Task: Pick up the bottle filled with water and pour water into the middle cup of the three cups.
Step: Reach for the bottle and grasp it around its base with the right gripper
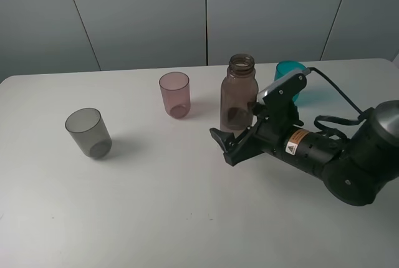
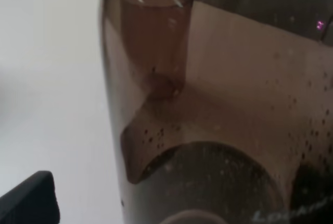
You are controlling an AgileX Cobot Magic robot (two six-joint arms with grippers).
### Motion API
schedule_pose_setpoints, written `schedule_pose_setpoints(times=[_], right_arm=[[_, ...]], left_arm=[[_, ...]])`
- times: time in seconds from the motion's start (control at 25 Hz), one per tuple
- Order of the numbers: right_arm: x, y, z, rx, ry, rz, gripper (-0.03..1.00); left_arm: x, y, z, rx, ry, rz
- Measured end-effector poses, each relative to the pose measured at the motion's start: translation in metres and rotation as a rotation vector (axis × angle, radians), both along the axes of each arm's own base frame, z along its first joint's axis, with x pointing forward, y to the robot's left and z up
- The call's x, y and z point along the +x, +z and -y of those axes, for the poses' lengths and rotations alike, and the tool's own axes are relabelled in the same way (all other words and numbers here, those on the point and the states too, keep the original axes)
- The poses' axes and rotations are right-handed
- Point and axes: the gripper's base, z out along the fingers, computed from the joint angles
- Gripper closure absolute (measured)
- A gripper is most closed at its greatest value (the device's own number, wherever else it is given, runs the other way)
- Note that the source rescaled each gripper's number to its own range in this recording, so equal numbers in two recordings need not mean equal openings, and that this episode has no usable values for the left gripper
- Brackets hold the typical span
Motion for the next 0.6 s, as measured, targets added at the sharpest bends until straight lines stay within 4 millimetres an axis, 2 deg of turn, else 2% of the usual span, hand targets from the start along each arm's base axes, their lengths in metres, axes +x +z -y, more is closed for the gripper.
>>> schedule_pose_setpoints(times=[0.2, 0.6], right_arm=[[0.004, -0.01, -0.002, 0.002, -0.004, -0.005, -0.03], [0.018, -0.003, -0.01, 0.038, -0.016, 0.049, -0.03]], left_arm=[[0.0, 0.0, 0.0, 0.0, 0.0, 0.0], [0.0, 0.0, 0.0, 0.0, 0.0, 0.0]])
